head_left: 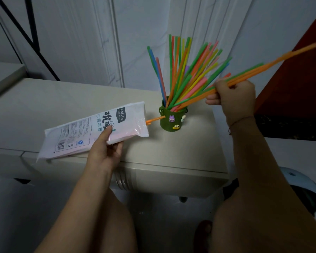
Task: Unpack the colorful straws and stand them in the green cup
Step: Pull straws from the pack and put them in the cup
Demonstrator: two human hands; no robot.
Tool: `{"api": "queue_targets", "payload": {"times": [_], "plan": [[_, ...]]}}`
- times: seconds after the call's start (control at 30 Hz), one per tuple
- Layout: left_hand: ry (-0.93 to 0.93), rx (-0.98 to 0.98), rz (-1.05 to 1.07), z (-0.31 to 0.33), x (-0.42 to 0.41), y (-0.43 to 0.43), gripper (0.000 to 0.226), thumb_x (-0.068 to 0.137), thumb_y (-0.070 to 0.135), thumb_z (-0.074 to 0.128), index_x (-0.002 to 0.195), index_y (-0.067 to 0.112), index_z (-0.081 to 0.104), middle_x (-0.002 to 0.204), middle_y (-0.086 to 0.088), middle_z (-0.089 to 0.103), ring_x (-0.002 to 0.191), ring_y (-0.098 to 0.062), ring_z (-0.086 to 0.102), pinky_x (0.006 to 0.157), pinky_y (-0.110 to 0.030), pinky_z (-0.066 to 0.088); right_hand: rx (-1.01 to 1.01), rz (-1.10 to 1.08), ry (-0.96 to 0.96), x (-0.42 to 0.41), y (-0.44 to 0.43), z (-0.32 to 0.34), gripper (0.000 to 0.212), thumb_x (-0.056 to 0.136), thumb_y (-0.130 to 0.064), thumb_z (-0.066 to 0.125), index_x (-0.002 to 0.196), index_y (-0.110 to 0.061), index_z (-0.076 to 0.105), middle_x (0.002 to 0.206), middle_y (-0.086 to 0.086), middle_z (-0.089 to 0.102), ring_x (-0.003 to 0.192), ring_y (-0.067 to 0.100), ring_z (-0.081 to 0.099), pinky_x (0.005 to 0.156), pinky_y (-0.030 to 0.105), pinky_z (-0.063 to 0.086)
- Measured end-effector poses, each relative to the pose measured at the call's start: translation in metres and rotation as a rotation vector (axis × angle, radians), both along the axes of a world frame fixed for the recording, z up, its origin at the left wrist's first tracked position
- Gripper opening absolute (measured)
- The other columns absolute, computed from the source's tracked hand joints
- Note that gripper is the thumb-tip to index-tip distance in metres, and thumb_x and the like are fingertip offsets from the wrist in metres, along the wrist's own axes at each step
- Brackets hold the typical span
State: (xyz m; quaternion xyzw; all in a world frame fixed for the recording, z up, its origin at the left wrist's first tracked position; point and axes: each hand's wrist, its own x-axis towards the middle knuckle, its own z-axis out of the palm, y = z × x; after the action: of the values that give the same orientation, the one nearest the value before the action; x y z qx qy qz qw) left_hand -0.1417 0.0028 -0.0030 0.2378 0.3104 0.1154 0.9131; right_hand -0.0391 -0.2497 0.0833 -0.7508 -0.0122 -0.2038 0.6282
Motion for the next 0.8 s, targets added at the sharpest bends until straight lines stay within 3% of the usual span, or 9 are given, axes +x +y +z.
{"api": "queue_targets", "payload": {"times": [0.2,0.3,0.43,0.6,0.8], "plan": [[0.013,0.016,-0.027,0.002,0.004,-0.003,0.014,0.087,0.006,0.063,0.088,0.019,0.062,0.066,0.004,0.074,0.078,-0.010,0.069,0.063,-0.026,0.060,-0.123,0.101,0.110,0.012,0.029,-0.024,0.021,0.089,-0.013,0.057,0.090,0.008,0.061,0.060,0.012,0.061,0.042,0.011,0.063,0.052,0.034,0.059],[0.018,0.021,-0.042,0.003,0.005,-0.004,0.012,0.087,0.007,0.063,0.087,0.019,0.062,0.065,0.004,0.074,0.062,-0.008,0.071,0.054,-0.024,0.058,-0.171,0.154,0.155,0.013,0.039,-0.038,0.016,0.088,-0.015,0.060,0.083,0.000,0.060,0.056,0.008,0.061,0.040,0.011,0.061,0.057,0.039,0.060],[0.024,0.019,-0.052,0.002,0.005,-0.006,0.013,0.086,0.007,0.064,0.088,0.020,0.063,0.065,0.004,0.074,0.060,-0.008,0.071,0.052,-0.023,0.057,-0.154,0.199,0.228,0.015,0.039,-0.049,0.014,0.086,-0.014,0.063,0.083,0.000,0.061,0.059,0.010,0.062,0.044,0.013,0.062,0.062,0.040,0.060],[0.017,0.003,-0.055,0.001,0.008,-0.005,0.014,0.086,0.006,0.064,0.090,0.020,0.063,0.069,0.003,0.075,0.062,-0.009,0.072,0.053,-0.024,0.057,-0.020,0.162,0.114,0.007,0.026,-0.046,0.012,0.084,-0.011,0.066,0.083,-0.002,0.058,0.057,0.010,0.059,0.041,0.008,0.059,0.047,0.025,0.055],[-0.006,-0.012,-0.064,0.001,0.010,-0.012,0.019,0.085,0.005,0.065,0.098,0.019,0.064,0.072,0.002,0.075,0.064,-0.010,0.072,0.050,-0.024,0.056,-0.007,0.098,0.081,0.009,0.029,-0.047,0.025,0.086,-0.011,0.064,0.066,-0.010,0.050,0.055,0.013,0.058,0.037,0.007,0.056,0.041,0.023,0.051]]}}
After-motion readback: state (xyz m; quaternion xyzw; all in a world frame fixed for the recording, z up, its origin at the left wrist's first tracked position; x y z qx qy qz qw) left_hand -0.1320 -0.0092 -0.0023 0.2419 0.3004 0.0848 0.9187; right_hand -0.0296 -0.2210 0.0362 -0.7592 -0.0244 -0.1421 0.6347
